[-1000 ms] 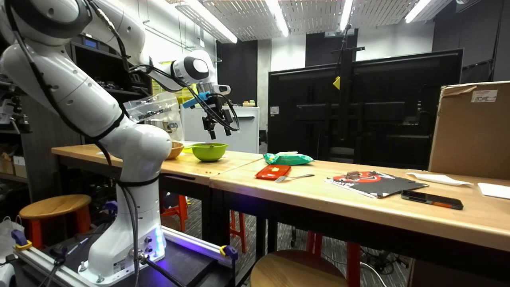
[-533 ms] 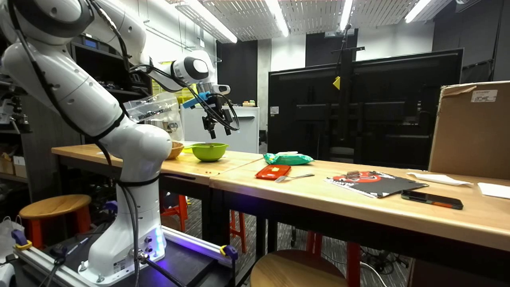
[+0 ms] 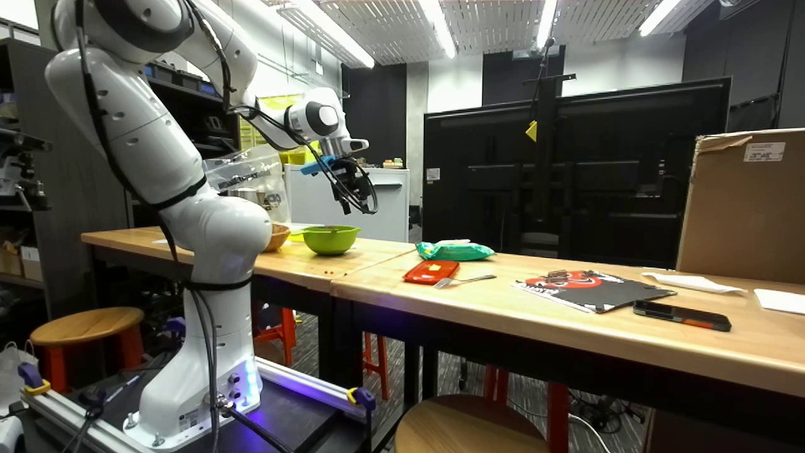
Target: Turn the red lid to the left
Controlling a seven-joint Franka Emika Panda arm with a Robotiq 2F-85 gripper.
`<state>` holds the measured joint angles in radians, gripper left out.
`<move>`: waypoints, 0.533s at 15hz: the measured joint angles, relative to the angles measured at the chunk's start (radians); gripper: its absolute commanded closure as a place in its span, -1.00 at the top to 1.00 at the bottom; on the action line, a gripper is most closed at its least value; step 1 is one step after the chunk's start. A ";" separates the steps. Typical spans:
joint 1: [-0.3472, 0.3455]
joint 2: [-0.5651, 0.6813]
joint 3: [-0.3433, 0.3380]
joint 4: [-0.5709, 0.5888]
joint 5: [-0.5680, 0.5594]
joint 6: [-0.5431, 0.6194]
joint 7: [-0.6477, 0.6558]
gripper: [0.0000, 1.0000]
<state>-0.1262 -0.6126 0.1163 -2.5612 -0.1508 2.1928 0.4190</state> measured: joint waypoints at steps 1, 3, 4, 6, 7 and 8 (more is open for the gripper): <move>-0.005 0.020 0.000 0.012 0.007 0.004 0.032 1.00; -0.015 0.048 0.000 0.031 0.023 0.005 0.093 1.00; -0.021 0.057 0.000 0.038 0.033 0.005 0.122 1.00; -0.031 0.063 -0.002 0.040 0.057 0.007 0.175 1.00; -0.034 0.063 -0.004 0.040 0.068 0.009 0.200 1.00; -0.038 0.063 -0.007 0.038 0.081 0.012 0.224 1.00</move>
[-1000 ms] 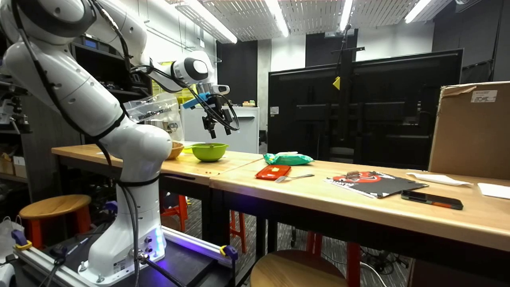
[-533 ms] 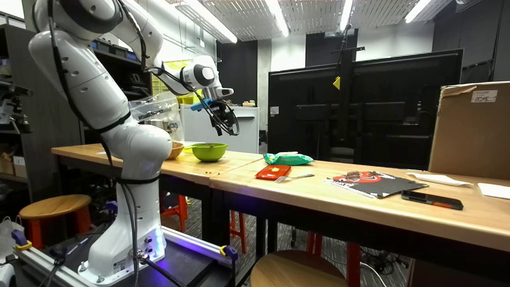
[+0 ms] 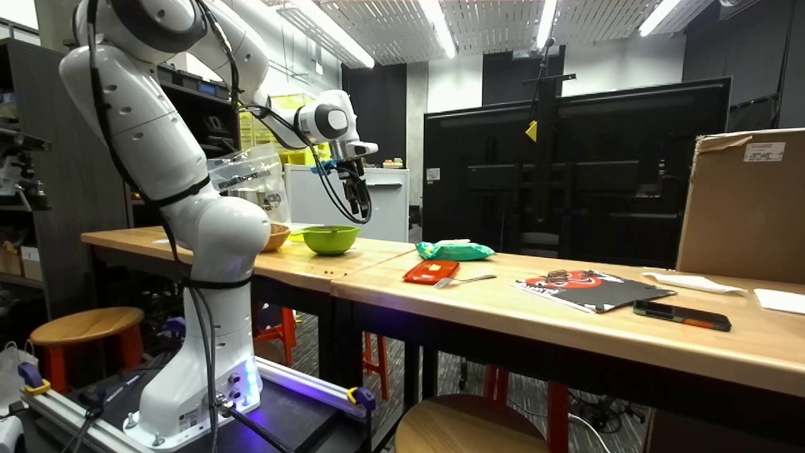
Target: Turn the red lid to the left
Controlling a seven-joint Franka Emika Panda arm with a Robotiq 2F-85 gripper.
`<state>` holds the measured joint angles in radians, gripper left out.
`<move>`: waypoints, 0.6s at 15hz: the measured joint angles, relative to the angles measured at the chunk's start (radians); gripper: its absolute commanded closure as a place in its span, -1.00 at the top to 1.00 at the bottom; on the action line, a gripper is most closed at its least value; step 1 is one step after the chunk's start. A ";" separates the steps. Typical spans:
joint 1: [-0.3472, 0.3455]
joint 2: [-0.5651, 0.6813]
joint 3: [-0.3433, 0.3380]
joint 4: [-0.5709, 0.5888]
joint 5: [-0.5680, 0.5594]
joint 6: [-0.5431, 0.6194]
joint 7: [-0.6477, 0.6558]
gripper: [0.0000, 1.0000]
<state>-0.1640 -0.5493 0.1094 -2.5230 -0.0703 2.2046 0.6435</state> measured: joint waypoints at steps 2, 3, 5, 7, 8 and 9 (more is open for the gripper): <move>-0.005 0.000 -0.009 -0.005 0.024 0.013 0.041 1.00; -0.005 0.001 -0.015 -0.008 0.038 0.019 0.059 1.00; -0.007 0.001 -0.029 -0.020 0.072 0.036 0.091 1.00; -0.008 0.002 -0.042 -0.035 0.107 0.053 0.119 1.00; -0.008 0.002 -0.048 -0.044 0.124 0.063 0.131 1.00; -0.008 0.002 -0.053 -0.054 0.141 0.074 0.138 1.00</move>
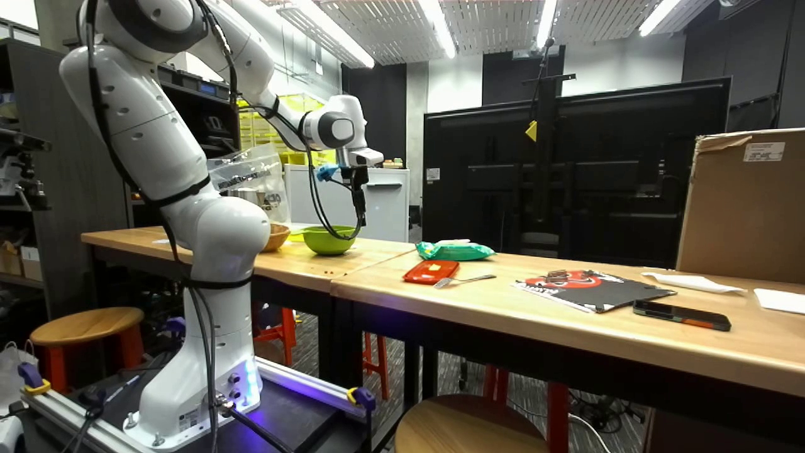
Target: Turn the red lid to the left
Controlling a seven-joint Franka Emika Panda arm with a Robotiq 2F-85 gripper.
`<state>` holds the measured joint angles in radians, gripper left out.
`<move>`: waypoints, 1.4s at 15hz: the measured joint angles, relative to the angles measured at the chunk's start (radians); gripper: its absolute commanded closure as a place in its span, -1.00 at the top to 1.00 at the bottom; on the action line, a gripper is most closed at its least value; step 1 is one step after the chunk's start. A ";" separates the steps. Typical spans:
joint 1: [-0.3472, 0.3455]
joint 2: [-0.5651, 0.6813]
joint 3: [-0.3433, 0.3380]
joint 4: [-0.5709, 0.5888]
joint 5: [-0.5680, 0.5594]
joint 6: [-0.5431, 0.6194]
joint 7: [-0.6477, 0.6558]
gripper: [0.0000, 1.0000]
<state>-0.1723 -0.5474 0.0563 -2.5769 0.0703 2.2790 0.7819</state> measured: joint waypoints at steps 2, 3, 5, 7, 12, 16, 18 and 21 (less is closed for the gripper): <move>0.000 0.000 -0.007 -0.022 0.028 0.024 0.013 1.00; 0.000 0.000 -0.010 -0.033 0.040 0.037 0.015 1.00; 0.000 0.000 -0.015 -0.054 0.060 0.054 0.019 0.48; 0.000 0.000 -0.019 -0.076 0.078 0.064 0.021 0.23; 0.000 -0.001 -0.030 -0.133 0.112 0.085 0.022 -0.57; 0.000 -0.005 -0.032 -0.162 0.114 0.093 0.022 -1.00; -0.001 -0.012 -0.032 -0.173 0.112 0.092 0.022 -1.00; -0.013 -0.028 -0.032 -0.187 0.112 0.090 0.022 -1.00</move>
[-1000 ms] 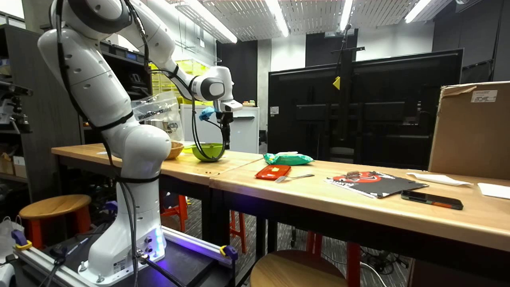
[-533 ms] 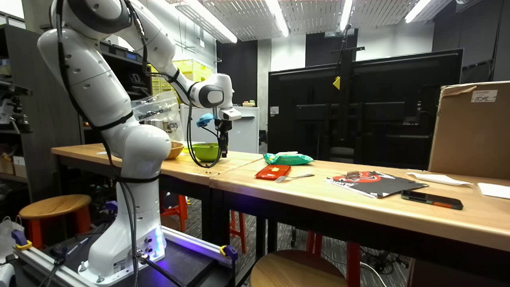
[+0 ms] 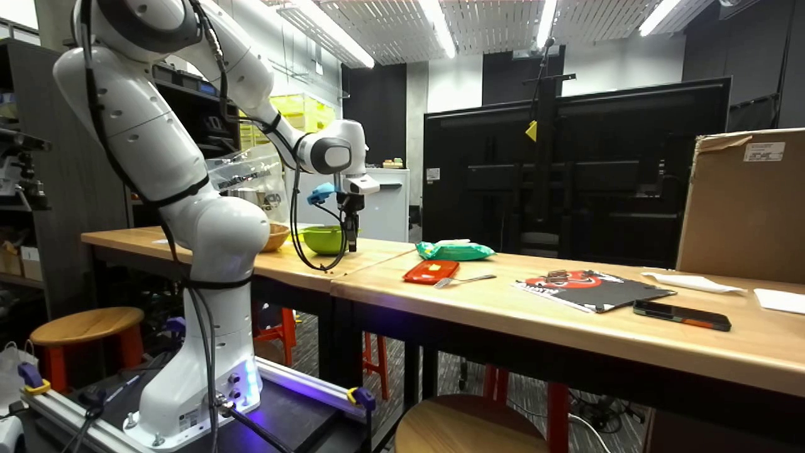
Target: Turn the red lid to the left
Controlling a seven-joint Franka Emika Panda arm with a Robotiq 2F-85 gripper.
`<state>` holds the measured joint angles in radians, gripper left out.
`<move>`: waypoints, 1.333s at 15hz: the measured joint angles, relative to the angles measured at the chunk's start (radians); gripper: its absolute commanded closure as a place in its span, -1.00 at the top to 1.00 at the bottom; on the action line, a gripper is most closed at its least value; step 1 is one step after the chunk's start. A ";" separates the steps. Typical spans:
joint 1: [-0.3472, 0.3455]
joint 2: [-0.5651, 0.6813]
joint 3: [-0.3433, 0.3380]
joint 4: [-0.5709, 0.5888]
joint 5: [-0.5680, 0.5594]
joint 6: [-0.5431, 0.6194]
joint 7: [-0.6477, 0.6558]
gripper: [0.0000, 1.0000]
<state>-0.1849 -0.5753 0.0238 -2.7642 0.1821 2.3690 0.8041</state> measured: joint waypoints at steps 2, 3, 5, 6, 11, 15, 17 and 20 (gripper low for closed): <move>-0.012 -0.011 0.000 -0.011 -0.004 -0.005 0.000 -1.00; -0.019 -0.013 0.000 -0.009 -0.009 -0.013 0.000 -1.00; -0.033 -0.018 0.000 -0.007 -0.022 -0.026 0.000 -1.00; -0.039 -0.020 0.000 -0.007 -0.034 -0.031 0.000 -1.00; -0.065 -0.022 0.000 -0.007 -0.098 -0.073 0.000 -1.00; -0.076 -0.025 0.000 -0.007 -0.119 -0.124 0.006 -1.00; -0.079 -0.029 0.000 -0.007 -0.122 -0.152 0.015 -1.00; -0.084 -0.038 0.000 -0.007 -0.123 -0.181 0.029 -1.00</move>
<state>-0.2694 -0.6130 0.0237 -2.7712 0.0594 2.1884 0.8335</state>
